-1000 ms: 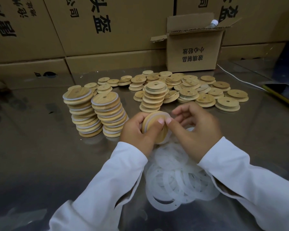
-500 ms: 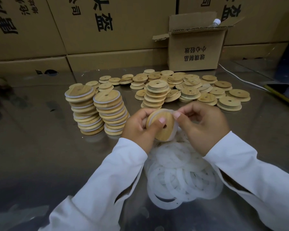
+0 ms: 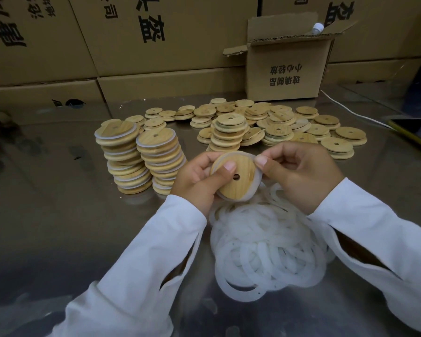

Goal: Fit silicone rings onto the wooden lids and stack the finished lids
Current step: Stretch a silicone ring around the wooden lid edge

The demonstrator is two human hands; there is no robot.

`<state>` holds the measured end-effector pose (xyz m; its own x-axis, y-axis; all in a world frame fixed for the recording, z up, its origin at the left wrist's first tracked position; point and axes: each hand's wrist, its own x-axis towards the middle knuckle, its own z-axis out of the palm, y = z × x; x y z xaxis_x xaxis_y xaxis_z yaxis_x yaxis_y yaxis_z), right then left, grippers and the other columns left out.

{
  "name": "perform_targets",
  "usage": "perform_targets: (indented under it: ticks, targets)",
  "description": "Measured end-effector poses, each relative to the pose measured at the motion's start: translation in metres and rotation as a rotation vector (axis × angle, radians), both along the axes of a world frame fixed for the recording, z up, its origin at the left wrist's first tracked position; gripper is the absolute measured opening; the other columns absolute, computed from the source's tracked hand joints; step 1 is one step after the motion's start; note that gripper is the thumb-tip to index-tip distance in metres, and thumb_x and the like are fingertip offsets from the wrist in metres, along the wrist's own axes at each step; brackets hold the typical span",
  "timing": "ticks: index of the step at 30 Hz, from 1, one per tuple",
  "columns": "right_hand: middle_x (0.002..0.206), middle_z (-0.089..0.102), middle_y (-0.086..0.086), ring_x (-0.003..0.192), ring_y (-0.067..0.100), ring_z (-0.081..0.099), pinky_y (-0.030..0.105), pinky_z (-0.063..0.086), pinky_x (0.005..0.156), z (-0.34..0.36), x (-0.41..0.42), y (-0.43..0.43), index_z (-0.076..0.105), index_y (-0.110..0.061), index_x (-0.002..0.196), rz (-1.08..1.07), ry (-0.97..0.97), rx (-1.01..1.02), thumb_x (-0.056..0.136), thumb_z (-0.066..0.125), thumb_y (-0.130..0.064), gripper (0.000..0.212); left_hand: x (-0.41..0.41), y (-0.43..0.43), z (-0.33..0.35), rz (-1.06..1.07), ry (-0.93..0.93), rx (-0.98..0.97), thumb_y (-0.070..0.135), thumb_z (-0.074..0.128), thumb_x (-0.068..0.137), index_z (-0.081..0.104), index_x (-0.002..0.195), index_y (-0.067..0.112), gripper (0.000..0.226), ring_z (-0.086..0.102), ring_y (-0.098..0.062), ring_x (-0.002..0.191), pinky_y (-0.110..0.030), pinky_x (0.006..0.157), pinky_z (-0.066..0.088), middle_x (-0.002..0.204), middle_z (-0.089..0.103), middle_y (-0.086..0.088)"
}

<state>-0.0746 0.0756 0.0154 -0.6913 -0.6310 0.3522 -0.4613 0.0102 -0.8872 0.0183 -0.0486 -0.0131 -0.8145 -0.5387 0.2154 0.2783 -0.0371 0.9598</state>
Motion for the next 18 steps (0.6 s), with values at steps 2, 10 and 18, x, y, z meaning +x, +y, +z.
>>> perform_targets:
  ticks: [2,10,18]
  targets:
    - [0.067,0.064,-0.001,0.059,0.008,0.058,0.015,0.049,0.062,0.001,0.000,0.002,0.064,-0.017,0.071,0.029,-0.014,0.004,0.083,0.062,-0.011,0.014,0.001,0.000,0.001,-0.006,0.000,-0.002,0.024,0.062,0.066,0.064,0.097,0.005,0.036,0.066,-0.019,0.077,-0.032,0.070,0.055,0.080,0.070,-0.007]
    - [0.064,0.064,-0.009,0.061,0.006,0.059,0.017,0.050,0.063,-0.008,0.001,0.001,0.063,-0.026,0.067,-0.017,0.034,-0.023,0.081,0.065,-0.014,0.018,0.002,0.001,0.001,0.052,-0.010,-0.097,0.027,0.063,0.063,0.063,0.093,0.012,0.033,0.066,-0.018,0.075,-0.034,0.072,0.054,0.074,0.070,-0.001]
    - [0.066,0.059,-0.010,0.064,0.011,0.058,0.033,0.052,0.070,-0.019,0.012,-0.003,0.056,-0.032,0.082,-0.022,0.061,-0.035,0.072,0.068,-0.030,0.016,-0.003,-0.007,-0.001,0.200,-0.007,0.041,0.007,0.059,0.083,0.061,0.089,0.014,0.009,0.066,-0.019,0.072,-0.041,0.072,0.054,0.068,0.070,0.004]
